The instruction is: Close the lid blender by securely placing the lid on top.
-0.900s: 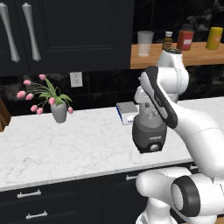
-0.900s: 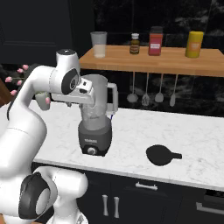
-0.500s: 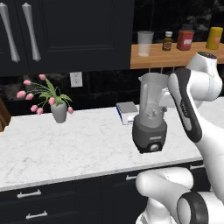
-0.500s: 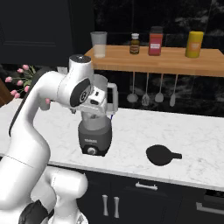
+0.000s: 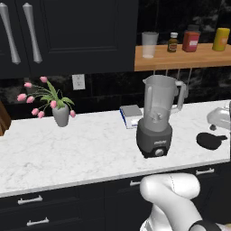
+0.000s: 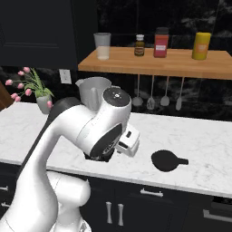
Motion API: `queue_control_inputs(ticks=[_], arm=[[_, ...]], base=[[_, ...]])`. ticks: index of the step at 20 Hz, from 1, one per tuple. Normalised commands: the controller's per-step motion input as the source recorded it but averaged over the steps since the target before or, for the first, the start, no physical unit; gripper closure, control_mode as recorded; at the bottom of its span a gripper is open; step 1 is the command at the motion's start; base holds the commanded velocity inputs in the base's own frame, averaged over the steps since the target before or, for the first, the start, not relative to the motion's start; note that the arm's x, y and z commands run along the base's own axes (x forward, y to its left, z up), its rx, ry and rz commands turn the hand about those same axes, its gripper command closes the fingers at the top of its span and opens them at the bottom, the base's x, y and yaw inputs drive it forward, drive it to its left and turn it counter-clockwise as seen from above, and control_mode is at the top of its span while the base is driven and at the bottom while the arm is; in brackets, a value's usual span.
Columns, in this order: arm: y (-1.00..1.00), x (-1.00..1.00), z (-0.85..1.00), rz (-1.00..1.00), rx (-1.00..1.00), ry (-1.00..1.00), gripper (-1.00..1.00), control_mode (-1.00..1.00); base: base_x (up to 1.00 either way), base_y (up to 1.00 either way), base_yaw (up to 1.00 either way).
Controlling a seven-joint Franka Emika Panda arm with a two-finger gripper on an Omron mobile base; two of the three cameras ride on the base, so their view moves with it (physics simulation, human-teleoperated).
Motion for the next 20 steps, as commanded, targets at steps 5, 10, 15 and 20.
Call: queue_control_inputs(ticks=[5, 10, 15, 20], arm=[[-1.00, -0.39, 0.00, -0.02, 0.08, -0.16, -1.00, -1.00], [-1.00, -0.23, -0.01, 0.33, 0.00, -0.32, -1.00, -1.00], [-1.00, 0.00, -0.21, 0.48, -0.13, -0.10, -1.00, -1.00], [-0.89, 0.39, -0.35, 0.45, -0.26, 0.05, -1.00, -1.00]], base=[[0.00, 0.00, 0.00], [0.00, 0.00, 0.00], [0.00, 0.00, 0.00], [0.00, 0.00, 0.00]])
